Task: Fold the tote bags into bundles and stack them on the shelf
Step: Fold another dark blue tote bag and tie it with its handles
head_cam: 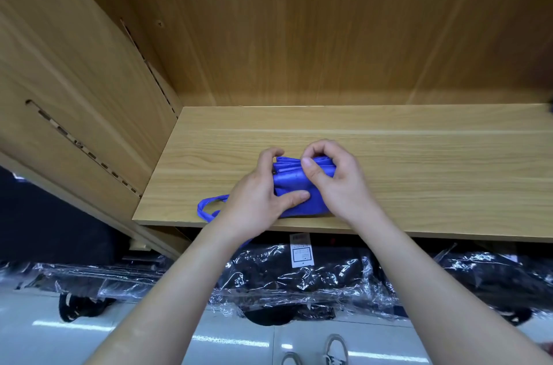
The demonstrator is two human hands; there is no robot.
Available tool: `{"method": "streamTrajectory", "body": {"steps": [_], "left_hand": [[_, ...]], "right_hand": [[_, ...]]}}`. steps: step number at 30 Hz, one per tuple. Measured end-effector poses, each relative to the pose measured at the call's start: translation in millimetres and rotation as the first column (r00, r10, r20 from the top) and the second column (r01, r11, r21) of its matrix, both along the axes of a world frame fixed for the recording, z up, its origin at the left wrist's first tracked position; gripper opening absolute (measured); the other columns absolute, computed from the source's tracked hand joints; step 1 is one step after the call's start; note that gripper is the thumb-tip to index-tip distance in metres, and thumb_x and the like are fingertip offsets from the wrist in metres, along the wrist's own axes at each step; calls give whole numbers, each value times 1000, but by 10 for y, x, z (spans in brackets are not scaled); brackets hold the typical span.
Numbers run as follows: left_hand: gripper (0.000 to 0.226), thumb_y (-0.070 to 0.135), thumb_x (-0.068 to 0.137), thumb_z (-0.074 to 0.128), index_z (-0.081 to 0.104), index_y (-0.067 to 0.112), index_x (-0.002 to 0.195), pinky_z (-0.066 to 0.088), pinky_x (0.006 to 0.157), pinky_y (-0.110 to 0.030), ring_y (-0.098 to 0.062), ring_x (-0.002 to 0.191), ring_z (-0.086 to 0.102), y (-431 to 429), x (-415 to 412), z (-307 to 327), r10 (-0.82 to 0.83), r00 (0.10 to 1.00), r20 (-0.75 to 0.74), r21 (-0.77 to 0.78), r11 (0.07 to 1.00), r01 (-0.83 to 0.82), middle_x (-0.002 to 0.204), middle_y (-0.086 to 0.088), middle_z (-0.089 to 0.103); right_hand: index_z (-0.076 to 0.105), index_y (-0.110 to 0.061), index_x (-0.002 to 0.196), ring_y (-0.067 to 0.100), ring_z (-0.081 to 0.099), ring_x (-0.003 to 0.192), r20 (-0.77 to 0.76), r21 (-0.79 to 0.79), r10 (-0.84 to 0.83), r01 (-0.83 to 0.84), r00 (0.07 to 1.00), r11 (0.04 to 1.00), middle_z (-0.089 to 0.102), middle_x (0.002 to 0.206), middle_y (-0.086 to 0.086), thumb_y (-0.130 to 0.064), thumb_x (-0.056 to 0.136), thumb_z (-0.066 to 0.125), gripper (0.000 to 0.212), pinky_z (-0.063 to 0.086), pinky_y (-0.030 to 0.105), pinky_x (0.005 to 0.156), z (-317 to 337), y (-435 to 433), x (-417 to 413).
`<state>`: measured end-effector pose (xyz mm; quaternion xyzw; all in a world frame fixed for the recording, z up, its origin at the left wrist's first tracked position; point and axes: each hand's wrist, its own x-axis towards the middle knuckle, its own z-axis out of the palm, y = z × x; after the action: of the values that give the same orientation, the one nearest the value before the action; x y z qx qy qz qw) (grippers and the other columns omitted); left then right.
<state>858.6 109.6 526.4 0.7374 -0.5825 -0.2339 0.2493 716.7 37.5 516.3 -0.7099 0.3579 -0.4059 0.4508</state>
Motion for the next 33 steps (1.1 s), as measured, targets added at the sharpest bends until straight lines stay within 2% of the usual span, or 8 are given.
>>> {"method": "streamTrajectory", "body": {"steps": [3, 7, 13, 18, 24, 29, 31, 33], "left_hand": [[60, 40, 85, 69, 33, 28, 131, 42, 82, -22, -8, 92, 56, 35, -25, 24, -109, 973, -204, -92, 991, 92, 109, 12, 60], [43, 40, 88, 65, 33, 28, 115, 41, 75, -16, 2, 84, 56, 64, -111, 42, -131, 964, -231, -142, 985, 99, 91, 21, 59], [28, 43, 80, 67, 61, 36, 106, 50, 75, -33, -8, 81, 63, 106, -248, 139, -150, 978, -145, -333, 938, 94, 87, 15, 68], [30, 62, 86, 44, 53, 35, 96, 47, 62, -34, -18, 65, 56, 105, -237, 216, -179, 963, 202, -301, 924, 235, 65, 12, 57], [41, 66, 89, 28, 48, 30, 87, 47, 67, -42, -23, 70, 54, 24, -292, 285, -245, 969, 18, -293, 926, 239, 66, 7, 55], [40, 63, 89, 31, 49, 27, 89, 48, 70, -45, -25, 74, 57, 3, -172, 302, -301, 953, 12, -270, 917, 293, 73, 6, 60], [36, 65, 86, 35, 44, 30, 92, 48, 71, -43, -21, 74, 57, -13, -146, 320, -308, 951, 30, -232, 923, 306, 75, 10, 59], [39, 67, 82, 44, 37, 31, 94, 44, 65, -40, -16, 64, 51, -35, -161, 348, -326, 946, 2, -186, 929, 320, 70, 9, 53]], "right_hand": [[53, -23, 76, 4, 50, 76, 141, 52, -81, 74, 987, 996, 55, 75, -17, -17, 84, 51, 10, 39, 19, 75, 67, 57, 13], [56, -16, 80, 0, 48, 68, 169, 128, -302, 283, 938, 951, 56, 72, -14, -17, 91, 49, 13, 38, 14, 67, 87, 125, 49], [54, -23, 92, 12, 41, 54, 129, 134, -309, 292, 942, 947, 45, 56, 1, -5, 81, 37, 27, 39, 27, 56, 130, 137, 19], [53, -24, 97, 3, 46, 62, 102, 179, -320, 299, 942, 937, 49, 63, -8, -3, 77, 36, 33, 39, 18, 65, 195, 139, -58], [52, -37, 93, 8, 47, 68, 61, 215, -342, 322, 938, 922, 55, 75, -8, -15, 71, 34, 36, 38, 28, 68, 300, 106, -154], [62, -40, 107, 8, 60, 90, -50, 146, 170, -161, 984, 976, 67, 95, -13, -28, 89, 48, 26, 46, 25, 83, 472, 119, -394], [65, -31, 110, 10, 64, 96, -375, 159, 418, -386, 828, 909, 71, 102, -9, -35, 88, 66, 22, 51, 29, 87, 606, 78, -523], [66, -27, 99, 9, 62, 78, -620, 159, 428, -429, 657, 889, 69, 85, -8, -35, 80, 77, 23, 51, 31, 75, 644, 48, -582]]}}
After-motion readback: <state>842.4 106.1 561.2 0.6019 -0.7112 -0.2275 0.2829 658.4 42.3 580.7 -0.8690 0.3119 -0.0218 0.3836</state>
